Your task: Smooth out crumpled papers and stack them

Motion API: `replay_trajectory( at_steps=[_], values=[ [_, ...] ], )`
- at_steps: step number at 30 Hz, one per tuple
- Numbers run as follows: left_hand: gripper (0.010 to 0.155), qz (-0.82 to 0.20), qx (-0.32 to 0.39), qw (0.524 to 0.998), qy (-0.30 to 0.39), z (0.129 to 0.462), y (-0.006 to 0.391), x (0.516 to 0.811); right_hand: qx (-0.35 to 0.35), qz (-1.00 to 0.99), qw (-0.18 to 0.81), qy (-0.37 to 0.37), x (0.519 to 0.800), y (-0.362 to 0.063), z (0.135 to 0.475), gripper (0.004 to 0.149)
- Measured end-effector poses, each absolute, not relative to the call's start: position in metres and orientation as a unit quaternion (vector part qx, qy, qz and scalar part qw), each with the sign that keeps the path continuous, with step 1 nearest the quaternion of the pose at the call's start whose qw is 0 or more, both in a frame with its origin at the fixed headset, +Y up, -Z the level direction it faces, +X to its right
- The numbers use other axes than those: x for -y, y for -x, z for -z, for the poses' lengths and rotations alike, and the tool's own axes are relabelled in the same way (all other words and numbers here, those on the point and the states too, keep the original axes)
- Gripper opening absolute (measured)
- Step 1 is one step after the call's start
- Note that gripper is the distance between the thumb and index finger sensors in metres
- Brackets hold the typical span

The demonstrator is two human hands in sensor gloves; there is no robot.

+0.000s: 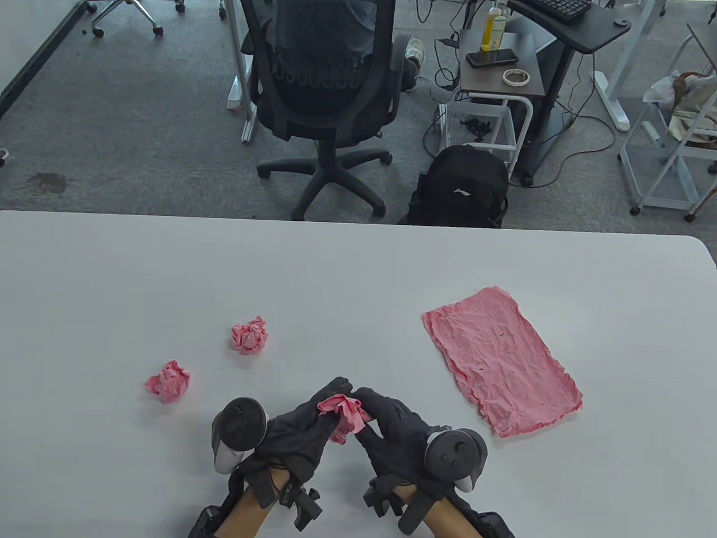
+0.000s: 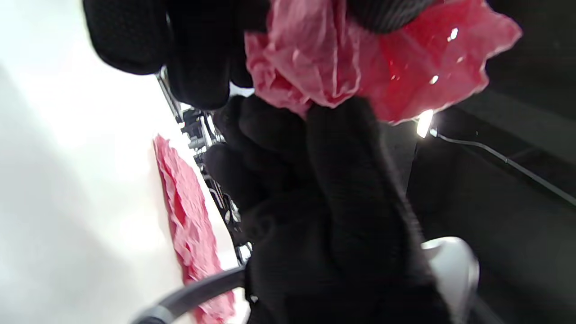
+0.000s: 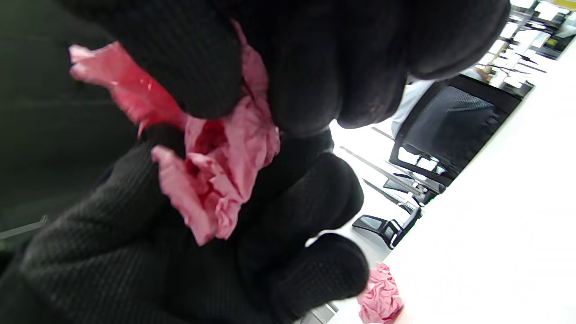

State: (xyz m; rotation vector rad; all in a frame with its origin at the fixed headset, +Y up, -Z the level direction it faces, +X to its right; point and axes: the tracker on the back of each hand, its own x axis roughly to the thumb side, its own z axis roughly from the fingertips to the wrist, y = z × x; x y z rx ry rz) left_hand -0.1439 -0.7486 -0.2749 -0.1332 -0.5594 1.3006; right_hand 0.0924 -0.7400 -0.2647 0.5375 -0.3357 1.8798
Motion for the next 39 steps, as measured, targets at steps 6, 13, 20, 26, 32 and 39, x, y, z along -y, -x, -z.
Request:
replay_trajectory(
  at_steps=[6, 13, 20, 26, 32, 39],
  values=[
    [0.062, -0.686, 0.283, 0.655, 0.143, 0.281, 0.143, 0.759, 0.083, -0.742, 0.615, -0.254, 0.740, -0.097, 0.271, 0.044],
    [0.058, -0.716, 0.265, 0.623, 0.171, 0.284, 0.145, 0.766, 0.000, -0.681, 0.680, -0.272, 0.748, -0.104, 0.284, 0.042],
    [0.056, -0.688, 0.239, 0.671, 0.137, 0.285, 0.151, 0.763, 0.015, -0.729, 0.653, -0.203, 0.748, -0.108, 0.282, 0.044],
    [0.057, -0.603, 0.135, 0.786, 0.012, 0.278, 0.164, 0.756, 0.202, -0.834, 0.451, -0.246, 0.726, -0.099, 0.260, 0.056],
    [0.061, -0.576, 0.207, 0.791, 0.012, 0.275, 0.151, 0.749, 0.139, -0.847, 0.409, -0.310, 0.725, -0.075, 0.249, 0.079],
    [0.063, -0.548, 0.288, 0.784, 0.045, 0.271, 0.136, 0.745, 0.139, -0.826, 0.502, -0.216, 0.736, -0.097, 0.266, 0.061]
  ],
)
